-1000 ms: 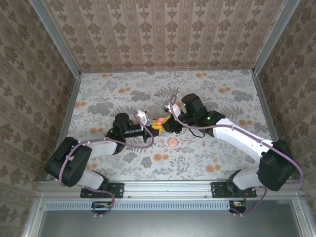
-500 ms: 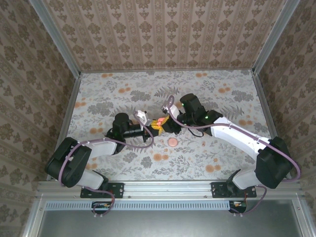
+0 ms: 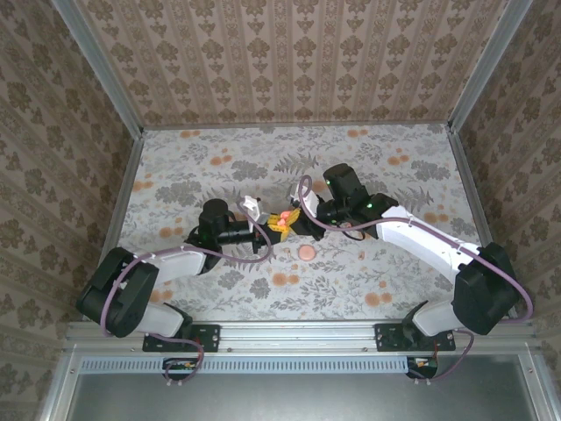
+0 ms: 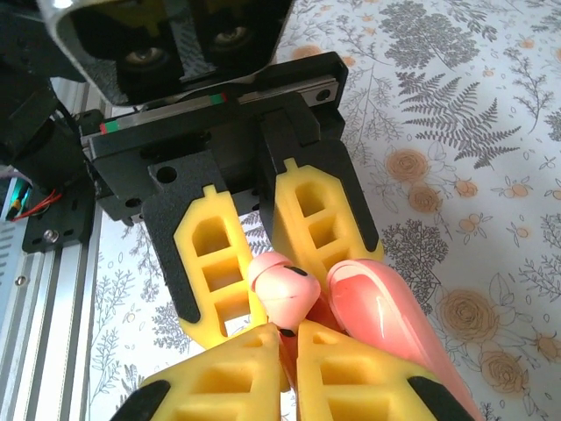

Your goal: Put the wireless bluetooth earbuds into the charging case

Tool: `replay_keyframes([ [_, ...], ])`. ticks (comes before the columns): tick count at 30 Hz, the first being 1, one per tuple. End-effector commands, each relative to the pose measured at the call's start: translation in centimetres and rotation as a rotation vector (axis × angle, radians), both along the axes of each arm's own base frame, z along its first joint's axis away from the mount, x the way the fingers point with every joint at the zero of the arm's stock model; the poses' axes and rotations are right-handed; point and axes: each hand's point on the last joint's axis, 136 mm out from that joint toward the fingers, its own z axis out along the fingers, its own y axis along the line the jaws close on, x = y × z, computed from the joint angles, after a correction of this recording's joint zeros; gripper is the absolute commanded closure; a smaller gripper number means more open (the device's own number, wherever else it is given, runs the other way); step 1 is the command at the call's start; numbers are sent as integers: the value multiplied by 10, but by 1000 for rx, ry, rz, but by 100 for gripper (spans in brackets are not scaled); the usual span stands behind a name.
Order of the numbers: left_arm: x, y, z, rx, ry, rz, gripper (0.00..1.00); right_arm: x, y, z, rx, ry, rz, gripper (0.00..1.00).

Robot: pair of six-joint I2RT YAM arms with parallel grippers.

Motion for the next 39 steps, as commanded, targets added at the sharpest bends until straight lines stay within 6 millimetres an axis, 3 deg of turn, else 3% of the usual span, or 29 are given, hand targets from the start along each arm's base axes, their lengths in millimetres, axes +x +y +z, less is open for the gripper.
replay_keyframes([
  [1, -6, -3, 29, -52, -76, -58, 81, -8, -1, -6, -23, -17, 89, 90],
  [10, -9, -4, 27, -38, -80, -72, 81, 0, -1, -10, -29, 8, 122, 89],
  [21, 4, 1, 19, 10, -110, 34, 81, 8, 1, -5, -12, 14, 80, 80],
  [34, 17, 8, 7, 61, -150, 153, 81, 14, -5, 26, 59, 41, -71, 70],
  [39, 13, 5, 8, 53, -150, 122, 81, 4, -7, 42, 122, 46, -82, 61],
])
